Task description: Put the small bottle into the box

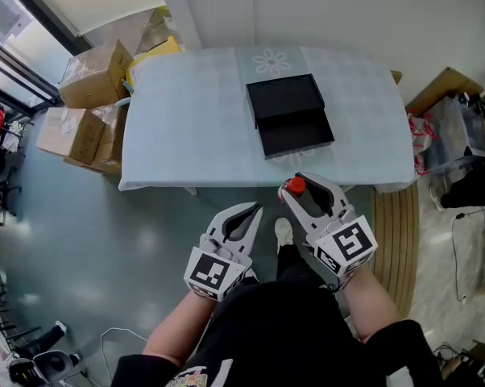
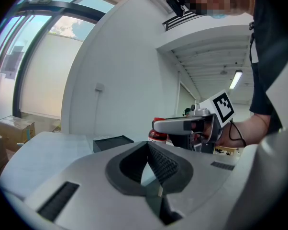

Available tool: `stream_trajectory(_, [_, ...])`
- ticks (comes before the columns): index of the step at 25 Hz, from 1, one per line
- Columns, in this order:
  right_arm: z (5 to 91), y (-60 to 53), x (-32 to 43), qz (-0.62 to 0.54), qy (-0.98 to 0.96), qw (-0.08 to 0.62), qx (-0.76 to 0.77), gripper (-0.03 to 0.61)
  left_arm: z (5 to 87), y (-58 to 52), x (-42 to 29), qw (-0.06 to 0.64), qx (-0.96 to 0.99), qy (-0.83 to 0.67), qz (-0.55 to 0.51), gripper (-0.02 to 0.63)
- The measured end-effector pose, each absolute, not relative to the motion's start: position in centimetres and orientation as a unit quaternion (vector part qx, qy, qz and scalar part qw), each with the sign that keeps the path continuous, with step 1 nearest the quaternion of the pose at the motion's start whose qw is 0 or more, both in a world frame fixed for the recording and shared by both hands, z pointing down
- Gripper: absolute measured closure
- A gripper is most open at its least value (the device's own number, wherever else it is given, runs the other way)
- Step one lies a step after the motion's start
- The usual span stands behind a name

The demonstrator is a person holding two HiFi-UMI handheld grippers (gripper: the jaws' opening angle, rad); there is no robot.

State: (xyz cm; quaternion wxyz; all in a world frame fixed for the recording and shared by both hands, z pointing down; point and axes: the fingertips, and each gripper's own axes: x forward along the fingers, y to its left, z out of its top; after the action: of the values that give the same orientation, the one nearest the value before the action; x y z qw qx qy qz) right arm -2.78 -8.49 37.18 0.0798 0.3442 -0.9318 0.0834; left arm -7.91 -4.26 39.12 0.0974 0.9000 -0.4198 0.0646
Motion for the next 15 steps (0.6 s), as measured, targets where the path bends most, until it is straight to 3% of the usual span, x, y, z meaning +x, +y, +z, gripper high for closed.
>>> stream_trajectory(15, [40.3,-18.0,1.4,0.096,-0.932,0.088,0.338,0.422,41.3,-11.4,-3.2,0.116,0.896,-0.422,0.075,0.606])
